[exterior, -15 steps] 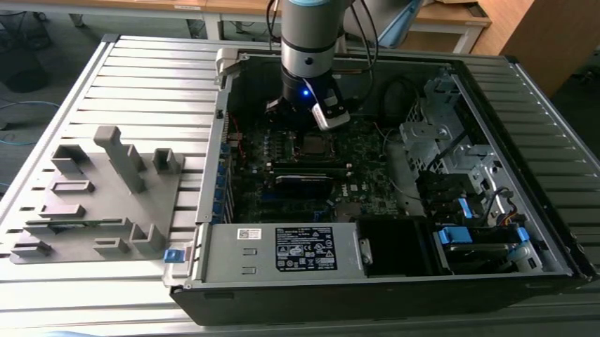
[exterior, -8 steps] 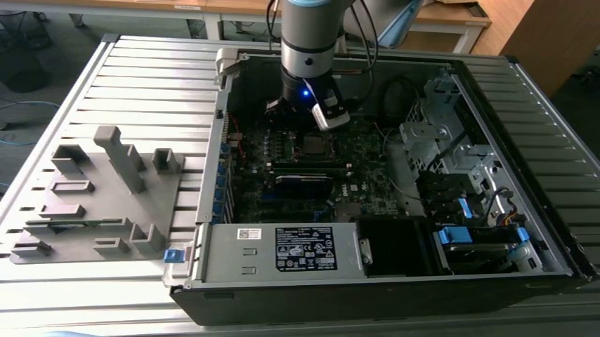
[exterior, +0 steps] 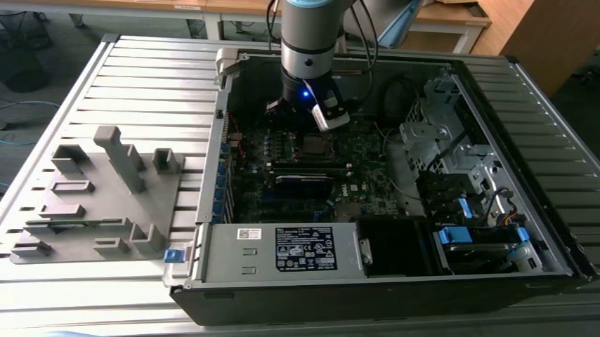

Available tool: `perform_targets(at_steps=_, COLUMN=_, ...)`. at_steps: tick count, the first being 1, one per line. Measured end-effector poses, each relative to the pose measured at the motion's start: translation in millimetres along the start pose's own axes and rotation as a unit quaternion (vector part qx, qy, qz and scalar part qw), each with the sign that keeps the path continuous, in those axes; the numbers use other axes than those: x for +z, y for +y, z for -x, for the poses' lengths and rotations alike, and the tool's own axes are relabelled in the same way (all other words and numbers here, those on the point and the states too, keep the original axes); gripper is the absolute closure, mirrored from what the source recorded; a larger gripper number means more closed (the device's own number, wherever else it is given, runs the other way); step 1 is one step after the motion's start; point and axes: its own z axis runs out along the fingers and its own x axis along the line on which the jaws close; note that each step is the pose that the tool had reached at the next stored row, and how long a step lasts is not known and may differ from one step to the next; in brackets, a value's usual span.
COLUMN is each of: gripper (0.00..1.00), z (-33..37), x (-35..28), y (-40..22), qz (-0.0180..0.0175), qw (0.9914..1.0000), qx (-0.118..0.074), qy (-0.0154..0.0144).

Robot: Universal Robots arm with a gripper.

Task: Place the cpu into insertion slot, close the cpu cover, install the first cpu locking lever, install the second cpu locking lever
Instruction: 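Close the cpu cover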

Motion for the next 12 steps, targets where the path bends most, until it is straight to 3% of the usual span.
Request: perform_targets(at_steps=12, gripper=0.89, z=-1.0, x=2.3, y=-0.2, qz=-0.0002, qw=1.0, qx=0.0, qy=0.0001)
